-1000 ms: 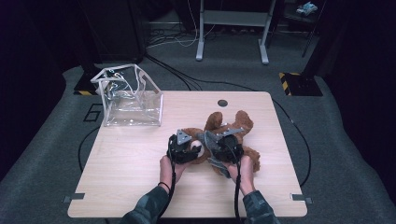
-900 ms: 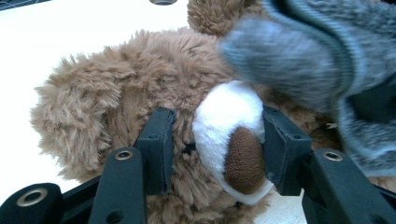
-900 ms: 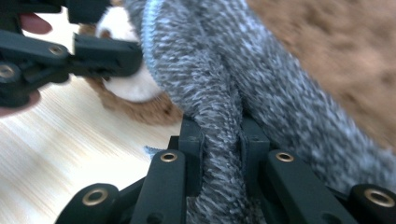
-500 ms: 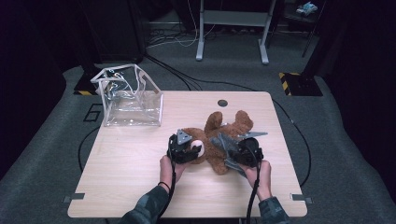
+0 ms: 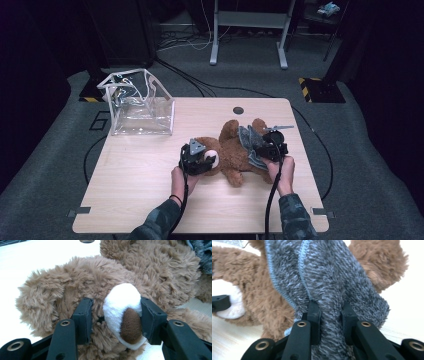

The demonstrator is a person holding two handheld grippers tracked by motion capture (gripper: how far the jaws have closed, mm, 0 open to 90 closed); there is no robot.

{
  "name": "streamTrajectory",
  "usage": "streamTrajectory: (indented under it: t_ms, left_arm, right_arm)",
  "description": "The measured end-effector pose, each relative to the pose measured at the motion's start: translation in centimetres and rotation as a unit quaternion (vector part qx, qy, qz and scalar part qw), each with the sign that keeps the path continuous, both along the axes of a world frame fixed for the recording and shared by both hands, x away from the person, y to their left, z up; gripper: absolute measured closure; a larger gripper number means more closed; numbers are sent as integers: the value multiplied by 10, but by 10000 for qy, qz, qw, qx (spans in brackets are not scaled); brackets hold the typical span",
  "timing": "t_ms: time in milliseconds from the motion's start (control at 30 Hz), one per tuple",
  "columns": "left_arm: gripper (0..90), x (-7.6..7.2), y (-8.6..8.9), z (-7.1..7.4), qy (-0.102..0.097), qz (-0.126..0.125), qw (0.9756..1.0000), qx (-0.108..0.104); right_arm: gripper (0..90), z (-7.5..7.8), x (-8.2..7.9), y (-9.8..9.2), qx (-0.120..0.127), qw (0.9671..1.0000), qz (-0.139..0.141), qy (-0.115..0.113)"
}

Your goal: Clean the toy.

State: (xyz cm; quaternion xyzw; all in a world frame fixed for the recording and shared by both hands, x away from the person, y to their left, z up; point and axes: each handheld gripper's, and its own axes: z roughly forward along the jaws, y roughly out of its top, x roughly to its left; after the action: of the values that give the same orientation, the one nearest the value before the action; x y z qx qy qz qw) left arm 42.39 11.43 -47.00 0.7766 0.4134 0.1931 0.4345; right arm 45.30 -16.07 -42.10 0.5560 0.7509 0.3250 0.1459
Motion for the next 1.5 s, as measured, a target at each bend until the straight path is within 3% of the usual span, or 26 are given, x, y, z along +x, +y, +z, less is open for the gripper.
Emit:
streamTrajectory:
  t_ms: [100,267,333,467,667,767,867,933,967,1067,1167,1300,1333,1367,1467,1500]
  left_arm:
    - [495,0,0,0,-7,4,10000,2]
    - [495,0,-1,0,-14,10,10000,-14]
    - [495,0,-1,0,-13,11,10000,-18]
    - [495,0,-1,0,-7,10,10000,-6]
    - [495,0,-1,0,1,12,10000,5]
    - [495,0,-1,0,7,13,10000,-1]
    - [495,0,-1,0,4,27,10000,-9]
    - [495,0,0,0,21,20,10000,-34]
    - [495,0,1,0,28,14,10000,-39]
    - [495,1,1,0,20,19,10000,-41]
    - [495,1,0,0,14,33,10000,-47]
    - [495,1,0,0,15,31,10000,-46]
    - [495,1,0,0,14,25,10000,-42]
    - [495,0,0,-1,12,24,10000,-47]
    - [495,0,0,-1,-5,21,10000,-30]
    - [495,0,0,-1,5,26,10000,-29]
  right_arm:
    - [758,-5,3,-1,-230,9996,-111,124]
    - [763,-16,11,-9,-301,9988,-295,231]
    - [765,-21,14,-10,-469,9980,-339,267]
    - [764,-34,21,-14,-475,9967,-483,450]
    - [763,-38,28,-13,-909,9930,-537,527]
    - [761,-39,31,-13,-1188,9896,-560,587]
    - [759,-35,30,-15,-1191,9898,-523,579]
    - [757,-19,21,-24,-641,9952,-586,454]
    - [757,-19,21,-24,-641,9952,-586,454]
    - [756,6,3,-30,-91,9987,-475,128]
    - [755,18,-7,-28,167,9996,-160,-133]
    - [755,18,-7,-17,157,9998,35,-138]
    - [756,10,-2,-11,78,10000,21,-31]
    - [757,4,2,-10,-8,10000,-27,54]
    - [759,-10,11,-14,31,9993,-255,273]
    - [759,-15,13,-17,-60,9992,-305,253]
